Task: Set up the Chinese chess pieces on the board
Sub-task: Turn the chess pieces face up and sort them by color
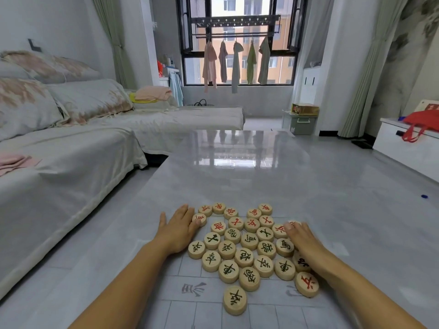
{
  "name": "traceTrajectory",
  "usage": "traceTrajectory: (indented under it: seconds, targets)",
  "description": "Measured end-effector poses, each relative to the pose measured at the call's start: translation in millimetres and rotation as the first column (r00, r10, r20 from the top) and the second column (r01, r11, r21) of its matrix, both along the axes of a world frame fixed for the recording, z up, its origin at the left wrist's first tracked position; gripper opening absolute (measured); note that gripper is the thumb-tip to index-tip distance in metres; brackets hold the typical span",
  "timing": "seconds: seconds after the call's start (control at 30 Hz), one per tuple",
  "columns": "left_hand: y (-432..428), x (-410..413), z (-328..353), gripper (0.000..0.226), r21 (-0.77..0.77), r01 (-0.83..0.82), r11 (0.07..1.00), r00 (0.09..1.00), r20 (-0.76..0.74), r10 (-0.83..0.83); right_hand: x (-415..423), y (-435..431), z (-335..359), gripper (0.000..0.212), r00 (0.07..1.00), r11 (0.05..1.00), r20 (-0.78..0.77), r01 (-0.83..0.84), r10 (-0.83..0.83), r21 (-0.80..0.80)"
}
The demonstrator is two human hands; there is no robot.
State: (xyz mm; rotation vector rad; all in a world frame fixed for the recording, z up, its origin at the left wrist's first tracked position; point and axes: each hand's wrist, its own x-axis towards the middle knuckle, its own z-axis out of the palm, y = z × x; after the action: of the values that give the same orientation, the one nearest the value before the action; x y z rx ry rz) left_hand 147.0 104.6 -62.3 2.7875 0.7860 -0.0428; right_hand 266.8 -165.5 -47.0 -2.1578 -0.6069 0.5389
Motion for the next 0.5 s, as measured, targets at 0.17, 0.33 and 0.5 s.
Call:
traceTrajectory:
  seconds: [0.17, 0.33, 0.5]
  targets:
    - [0, -2, 0, 0.056, -0.138, 0.009, 0.99, 0.991, 0.136, 0.01, -6, -11, 19, 0.061, 0.934, 0.949, -0.348, 0.18, -0.081, 0.261]
    - [-15, -31, 14, 0.062, -0.59, 0.094, 0.802, 0.867, 0.444, 0.225, -16, -18, 26, 0.059, 0.911, 0.878, -0.398, 0.275, -0.108, 0.392]
    - [-62, -86, 21, 0.107, -0.48, 0.012, 0.877, 0.957, 0.261, 0.129, -17, -20, 24, 0.06, 0.902, 0.825, -0.41, 0.33, -0.133, 0.459]
